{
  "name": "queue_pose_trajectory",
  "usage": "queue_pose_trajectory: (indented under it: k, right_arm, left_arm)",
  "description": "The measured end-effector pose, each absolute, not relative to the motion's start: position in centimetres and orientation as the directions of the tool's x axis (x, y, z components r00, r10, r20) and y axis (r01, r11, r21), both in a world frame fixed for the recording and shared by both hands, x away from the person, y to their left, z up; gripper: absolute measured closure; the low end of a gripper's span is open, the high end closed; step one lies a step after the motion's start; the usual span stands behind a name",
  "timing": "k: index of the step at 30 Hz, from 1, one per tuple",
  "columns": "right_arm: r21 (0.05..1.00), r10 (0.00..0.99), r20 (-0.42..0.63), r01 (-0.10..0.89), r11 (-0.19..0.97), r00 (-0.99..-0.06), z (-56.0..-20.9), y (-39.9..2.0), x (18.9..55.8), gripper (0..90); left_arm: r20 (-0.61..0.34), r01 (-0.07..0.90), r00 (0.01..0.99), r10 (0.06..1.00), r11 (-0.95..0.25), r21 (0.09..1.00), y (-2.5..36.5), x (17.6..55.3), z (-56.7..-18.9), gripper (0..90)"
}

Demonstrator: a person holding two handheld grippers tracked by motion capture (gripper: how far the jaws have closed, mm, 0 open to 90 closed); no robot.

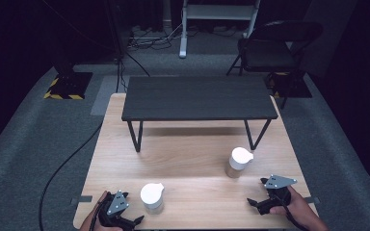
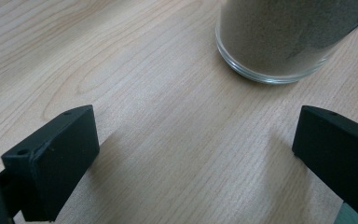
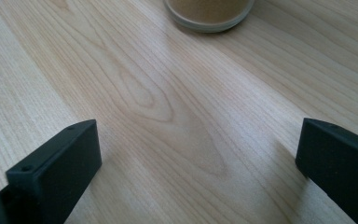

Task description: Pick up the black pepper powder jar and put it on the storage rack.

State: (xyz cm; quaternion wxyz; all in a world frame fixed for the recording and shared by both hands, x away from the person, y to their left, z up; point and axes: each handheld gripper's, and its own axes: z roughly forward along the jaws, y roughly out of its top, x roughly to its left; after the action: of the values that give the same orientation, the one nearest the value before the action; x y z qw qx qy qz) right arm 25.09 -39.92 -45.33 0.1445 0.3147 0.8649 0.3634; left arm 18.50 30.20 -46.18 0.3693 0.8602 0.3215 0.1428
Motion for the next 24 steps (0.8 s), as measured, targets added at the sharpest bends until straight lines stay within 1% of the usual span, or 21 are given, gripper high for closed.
queue_pose_trajectory:
  k: [24]
  right_arm:
    - [0.721,0.656,-0.021,0.444,0.532,-0.754,-45.37,-39.88,24.92,0.0]
  left_arm:
    - [0.01,0.447,0.752,0.659,-0.521,0.727,30.21,18.48,-46.17,0.3]
